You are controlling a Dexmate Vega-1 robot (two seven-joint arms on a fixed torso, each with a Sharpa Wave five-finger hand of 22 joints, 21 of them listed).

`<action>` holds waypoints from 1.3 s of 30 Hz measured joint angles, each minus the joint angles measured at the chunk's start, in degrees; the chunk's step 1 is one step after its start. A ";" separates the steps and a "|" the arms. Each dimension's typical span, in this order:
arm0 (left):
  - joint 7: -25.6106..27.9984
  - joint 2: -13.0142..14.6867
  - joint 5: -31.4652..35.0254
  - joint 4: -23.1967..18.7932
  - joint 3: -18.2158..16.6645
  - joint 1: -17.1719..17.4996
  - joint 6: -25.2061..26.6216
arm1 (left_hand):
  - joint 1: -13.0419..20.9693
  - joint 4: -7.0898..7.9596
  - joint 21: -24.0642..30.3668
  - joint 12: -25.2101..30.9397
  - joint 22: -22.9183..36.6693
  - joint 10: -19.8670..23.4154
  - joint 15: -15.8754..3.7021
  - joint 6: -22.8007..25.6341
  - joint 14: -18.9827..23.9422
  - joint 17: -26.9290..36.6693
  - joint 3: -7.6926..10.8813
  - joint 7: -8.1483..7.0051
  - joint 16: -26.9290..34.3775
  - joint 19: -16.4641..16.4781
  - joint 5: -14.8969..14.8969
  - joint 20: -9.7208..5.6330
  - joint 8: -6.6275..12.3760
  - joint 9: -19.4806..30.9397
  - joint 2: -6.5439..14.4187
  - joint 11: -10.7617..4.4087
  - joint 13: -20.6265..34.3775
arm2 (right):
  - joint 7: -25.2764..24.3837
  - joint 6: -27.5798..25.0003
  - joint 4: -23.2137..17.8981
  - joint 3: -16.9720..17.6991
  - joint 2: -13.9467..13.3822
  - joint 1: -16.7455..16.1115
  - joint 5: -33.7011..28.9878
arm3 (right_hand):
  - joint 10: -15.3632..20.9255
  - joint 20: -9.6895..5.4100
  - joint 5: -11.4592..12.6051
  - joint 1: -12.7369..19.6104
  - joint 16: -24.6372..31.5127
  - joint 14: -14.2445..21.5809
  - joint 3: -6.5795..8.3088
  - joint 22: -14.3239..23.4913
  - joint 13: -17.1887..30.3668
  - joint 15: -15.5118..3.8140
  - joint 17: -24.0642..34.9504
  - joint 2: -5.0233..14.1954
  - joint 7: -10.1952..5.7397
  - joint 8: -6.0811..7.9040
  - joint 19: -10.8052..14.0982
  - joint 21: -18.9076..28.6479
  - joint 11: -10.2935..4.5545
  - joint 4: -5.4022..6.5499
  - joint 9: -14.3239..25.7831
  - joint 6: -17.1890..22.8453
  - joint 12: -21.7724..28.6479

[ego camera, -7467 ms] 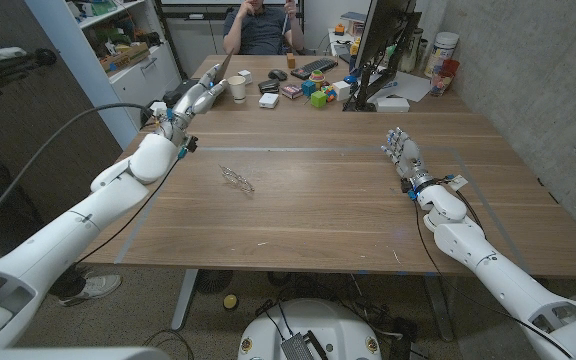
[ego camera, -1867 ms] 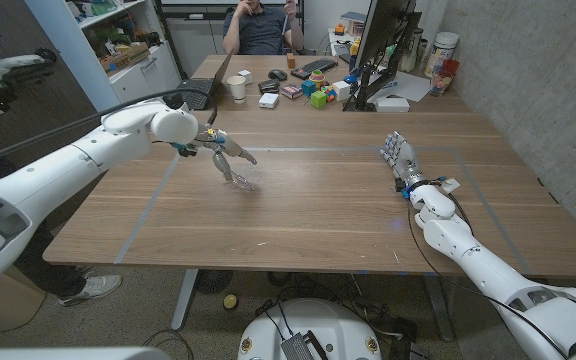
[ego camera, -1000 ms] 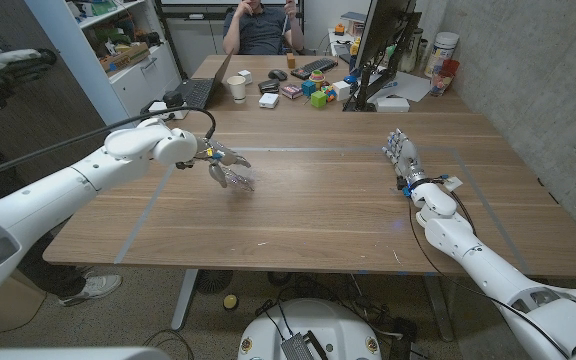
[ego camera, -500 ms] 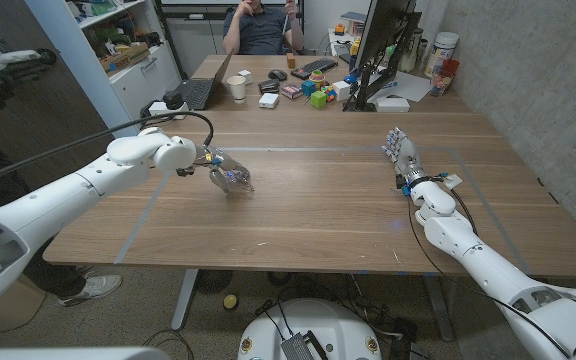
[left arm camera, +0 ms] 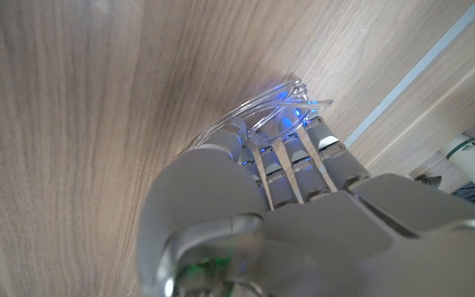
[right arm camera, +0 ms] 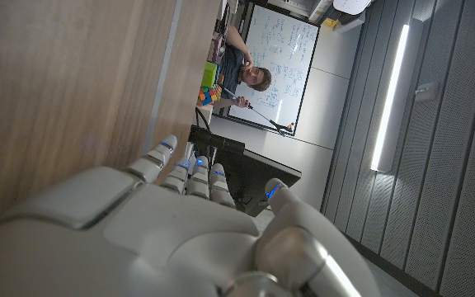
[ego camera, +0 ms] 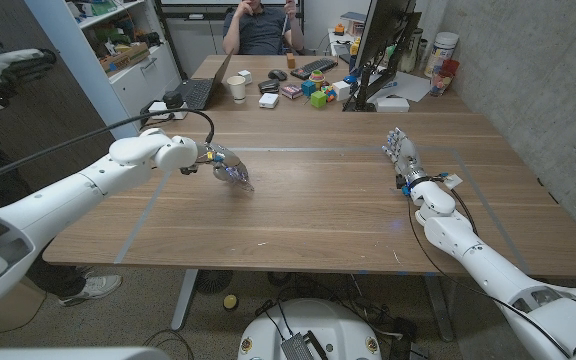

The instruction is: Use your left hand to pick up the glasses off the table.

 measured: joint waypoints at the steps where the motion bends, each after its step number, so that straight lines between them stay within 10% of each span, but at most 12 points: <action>1: 0.45 0.00 0.11 -0.01 -0.01 0.11 0.09 | 0.30 -0.30 0.72 0.14 0.02 1.45 -0.09 2.03 1.63 -0.01 0.30 -0.34 0.00 1.11 -0.30 -0.48 0.45 0.00 -0.30 -0.13 -0.03 | 0.14 0.02 0.22 -0.03 0.08 0.14 -0.01 | 0.00 0.00 0.00 0.00 0.00 0.00 0.00 0.00 0.00 0.00 0.00 0.00 0.00 0.00 -0.01 0.00 0.00 0.00 0.00 0.00 0.00; 11: 1.61 0.00 0.44 -0.31 -0.09 0.60 0.52 | 4.58 -1.42 8.04 1.29 0.80 15.85 -2.14 17.55 16.68 0.32 2.33 -1.14 1.71 10.14 -1.54 -2.67 4.24 0.58 -3.17 -1.23 0.12 | 0.93 0.42 0.84 -0.09 0.23 0.56 -0.01 | 0.02 0.41 0.00 0.00 0.00 0.63 0.00 0.00 0.00 0.19 0.00 0.00 0.21 0.00 0.40 0.00 0.02 0.00 0.00 0.21 0.00; 15: 3.50 -0.02 1.05 -0.46 -0.06 0.67 0.92 | 8.22 -1.75 11.76 2.36 1.63 20.85 -3.26 22.34 21.60 1.46 0.24 -0.16 4.00 12.90 -2.05 -3.22 5.97 0.60 -4.33 -1.20 1.25 | 0.97 0.49 0.84 -0.09 0.23 0.56 0.00 | 0.52 0.41 0.00 0.00 0.00 0.82 0.00 0.00 0.00 0.00 0.00 0.00 0.21 0.00 0.40 0.13 0.09 0.00 0.00 0.20 0.00; 39: 5.68 0.51 1.79 -2.85 -0.88 1.66 2.51 | 12.04 -1.40 19.13 4.30 2.49 27.64 -2.61 28.03 26.01 2.80 -3.39 0.64 7.25 14.98 -2.54 -3.33 7.75 0.67 -6.00 -1.72 4.66 | 0.90 1.01 2.24 0.19 0.34 1.07 0.13 | 1.42 0.13 0.45 0.00 0.00 1.43 0.00 0.00 0.00 0.00 0.00 0.00 0.31 0.00 0.75 0.44 0.42 0.00 0.00 0.51 0.00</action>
